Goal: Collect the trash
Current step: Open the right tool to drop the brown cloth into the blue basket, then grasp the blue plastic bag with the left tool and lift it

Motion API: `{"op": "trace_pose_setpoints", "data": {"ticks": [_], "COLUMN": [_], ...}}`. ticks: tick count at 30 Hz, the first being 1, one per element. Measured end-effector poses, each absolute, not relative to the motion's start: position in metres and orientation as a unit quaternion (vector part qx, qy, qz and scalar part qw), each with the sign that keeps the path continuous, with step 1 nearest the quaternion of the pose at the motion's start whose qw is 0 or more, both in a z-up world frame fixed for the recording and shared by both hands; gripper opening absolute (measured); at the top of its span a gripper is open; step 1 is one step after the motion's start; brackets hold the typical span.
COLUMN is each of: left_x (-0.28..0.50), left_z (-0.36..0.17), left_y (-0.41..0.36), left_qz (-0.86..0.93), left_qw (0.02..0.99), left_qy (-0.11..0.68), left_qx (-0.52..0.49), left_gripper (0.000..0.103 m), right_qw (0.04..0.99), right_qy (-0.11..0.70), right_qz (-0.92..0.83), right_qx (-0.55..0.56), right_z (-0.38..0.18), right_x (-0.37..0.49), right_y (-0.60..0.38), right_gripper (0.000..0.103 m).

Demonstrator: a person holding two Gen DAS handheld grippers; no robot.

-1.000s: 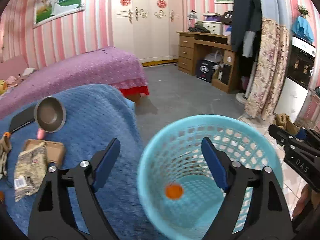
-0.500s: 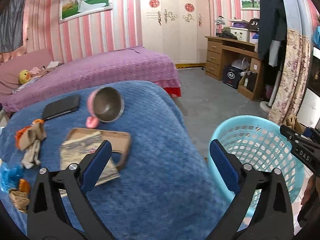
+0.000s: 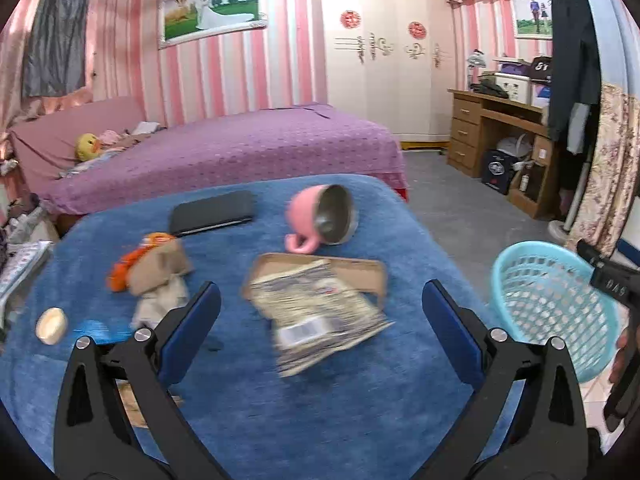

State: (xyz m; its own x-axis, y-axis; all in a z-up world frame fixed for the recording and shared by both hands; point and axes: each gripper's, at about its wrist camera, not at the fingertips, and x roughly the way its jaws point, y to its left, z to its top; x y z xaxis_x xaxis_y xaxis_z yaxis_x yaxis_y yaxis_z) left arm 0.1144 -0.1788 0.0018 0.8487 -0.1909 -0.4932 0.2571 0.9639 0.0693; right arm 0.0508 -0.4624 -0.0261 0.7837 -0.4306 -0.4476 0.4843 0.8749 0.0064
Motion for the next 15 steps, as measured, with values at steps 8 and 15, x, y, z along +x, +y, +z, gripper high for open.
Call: {"op": "trace_pose_setpoints", "data": {"ticks": [8, 15], "left_x": [0.107, 0.109], "left_z": [0.002, -0.013], "left_y": [-0.101, -0.039], "left_qz": [-0.056, -0.021], "left_qw": [0.965, 0.962], "left_qy": [0.246, 0.27], "left_qx": [0.071, 0.041], "left_gripper": [0.097, 0.097], "right_qw": [0.954, 0.96], "right_qy": [0.217, 0.227], "right_qz": [-0.2, -0.16], "right_qx": [0.059, 0.037], "right_z": [-0.022, -0.028], "right_x": [0.062, 0.069], "right_y": [-0.408, -0.357], "right_gripper": [0.098, 0.098]}}
